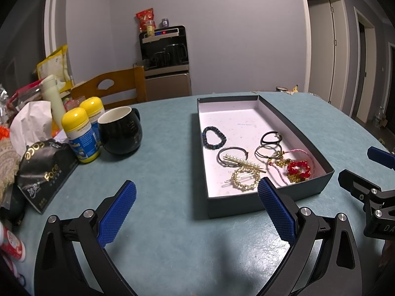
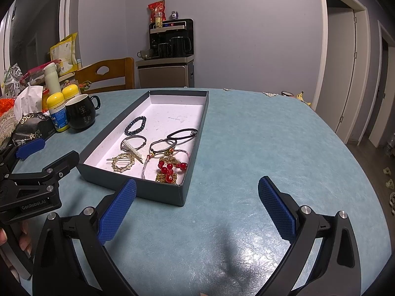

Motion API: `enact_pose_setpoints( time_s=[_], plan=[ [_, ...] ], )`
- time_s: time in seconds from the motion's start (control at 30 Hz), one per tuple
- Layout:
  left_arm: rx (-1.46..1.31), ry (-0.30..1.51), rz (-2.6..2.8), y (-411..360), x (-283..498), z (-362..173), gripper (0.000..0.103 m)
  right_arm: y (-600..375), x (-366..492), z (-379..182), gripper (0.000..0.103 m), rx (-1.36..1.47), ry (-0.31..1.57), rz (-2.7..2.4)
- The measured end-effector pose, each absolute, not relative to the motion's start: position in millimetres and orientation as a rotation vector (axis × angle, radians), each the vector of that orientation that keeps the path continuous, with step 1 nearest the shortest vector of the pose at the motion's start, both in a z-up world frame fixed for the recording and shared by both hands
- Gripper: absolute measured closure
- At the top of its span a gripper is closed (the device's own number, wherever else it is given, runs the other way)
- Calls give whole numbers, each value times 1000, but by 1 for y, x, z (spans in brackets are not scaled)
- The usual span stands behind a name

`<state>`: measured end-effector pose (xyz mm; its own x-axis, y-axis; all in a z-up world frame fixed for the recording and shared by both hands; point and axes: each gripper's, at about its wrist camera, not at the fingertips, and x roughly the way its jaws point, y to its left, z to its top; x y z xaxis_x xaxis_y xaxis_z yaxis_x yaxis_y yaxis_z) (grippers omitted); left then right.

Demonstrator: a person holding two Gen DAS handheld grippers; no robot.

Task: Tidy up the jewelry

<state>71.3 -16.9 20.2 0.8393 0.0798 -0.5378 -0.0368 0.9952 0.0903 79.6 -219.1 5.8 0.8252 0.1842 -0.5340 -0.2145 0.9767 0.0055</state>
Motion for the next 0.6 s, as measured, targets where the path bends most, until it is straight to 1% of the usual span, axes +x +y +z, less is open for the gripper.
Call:
enact_pose_setpoints(
  time_s=[0.33, 0.6],
  plan=[
    [76, 571, 57, -17, 71, 20, 3, -218, 79, 6, 5, -56, 562, 211],
    [50, 614, 96, -10, 79, 17, 3, -221, 81, 4, 5, -50, 567, 202]
  ],
)
